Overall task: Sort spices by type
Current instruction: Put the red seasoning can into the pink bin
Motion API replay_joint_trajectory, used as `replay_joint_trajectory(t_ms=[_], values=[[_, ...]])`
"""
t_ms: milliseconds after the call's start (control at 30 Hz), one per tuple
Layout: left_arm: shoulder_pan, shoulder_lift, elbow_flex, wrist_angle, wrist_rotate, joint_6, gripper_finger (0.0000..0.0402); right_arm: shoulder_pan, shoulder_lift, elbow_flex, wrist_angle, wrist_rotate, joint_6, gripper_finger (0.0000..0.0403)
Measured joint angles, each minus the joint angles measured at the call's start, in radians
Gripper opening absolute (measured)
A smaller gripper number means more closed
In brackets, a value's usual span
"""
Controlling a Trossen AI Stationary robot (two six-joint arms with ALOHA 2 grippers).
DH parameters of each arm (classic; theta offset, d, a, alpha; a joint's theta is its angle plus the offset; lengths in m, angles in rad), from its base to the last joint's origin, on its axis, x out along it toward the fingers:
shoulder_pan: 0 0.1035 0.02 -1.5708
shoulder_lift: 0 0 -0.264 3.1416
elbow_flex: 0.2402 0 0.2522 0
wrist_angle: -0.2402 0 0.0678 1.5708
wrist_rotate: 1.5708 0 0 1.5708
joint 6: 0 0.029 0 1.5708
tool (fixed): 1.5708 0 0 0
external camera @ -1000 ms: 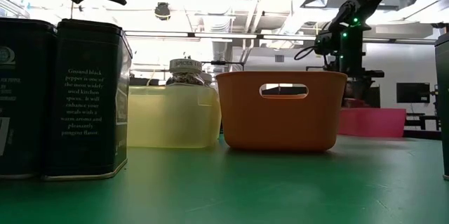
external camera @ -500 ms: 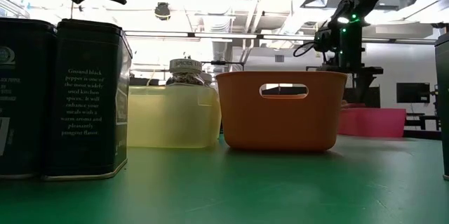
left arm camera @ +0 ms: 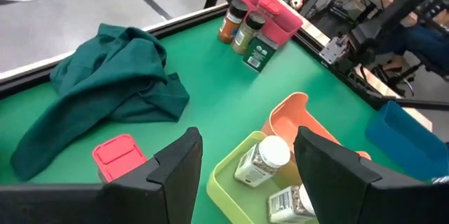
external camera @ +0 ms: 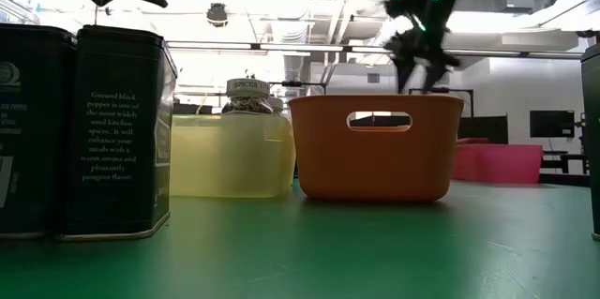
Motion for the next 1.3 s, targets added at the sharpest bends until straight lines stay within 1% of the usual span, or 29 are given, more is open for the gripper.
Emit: replay_joint_trajectory(t_ms=[100, 233, 400, 567, 733, 933, 1067, 1167, 1300], values=[[0.001, 0.009, 0.000, -0.022, -0.017, -0.051, 0.0214, 0.116, 0.000, 0.049, 0.014, 0.042, 0.001, 0.0352], [0.037, 0.063, 0.000, -0.081, -0.038, -0.088, 0.0214, 0.231, 0.000, 0.104, 0.065, 0.074, 0.074, 0.0352], [0.131, 0.203, 0.000, -0.136, 0.009, -0.081, 0.0214, 0.357, 0.000, 0.169, 0.081, 0.164, 0.173, 0.0352], [0.222, 0.319, 0.000, -0.134, 0.092, -0.008, 0.0219, 0.464, 0.000, 0.205, 0.087, 0.189, 0.246, 0.0352], [0.283, 0.394, 0.000, -0.138, 0.157, 0.029, 0.0253, 0.594, 0.001, 0.206, 0.083, 0.260, 0.356, 0.0352], [0.327, 0.443, 0.000, -0.138, 0.158, 0.030, 0.0314, 0.749, 0.015, 0.206, 0.084, 0.355, 0.481, 0.0352], [0.352, 0.465, 0.000, -0.115, 0.160, 0.048, 0.0343, 0.828, 0.028, 0.206, 0.086, 0.391, 0.559, 0.0352], [0.361, 0.474, -0.002, -0.097, 0.164, 0.049, 0.0353, 0.866, 0.043, 0.206, 0.091, 0.395, 0.583, 0.0352], [0.375, 0.473, -0.053, -0.036, 0.187, 0.020, 0.0355, 0.874, 0.044, 0.206, 0.094, 0.398, 0.573, 0.0352]])
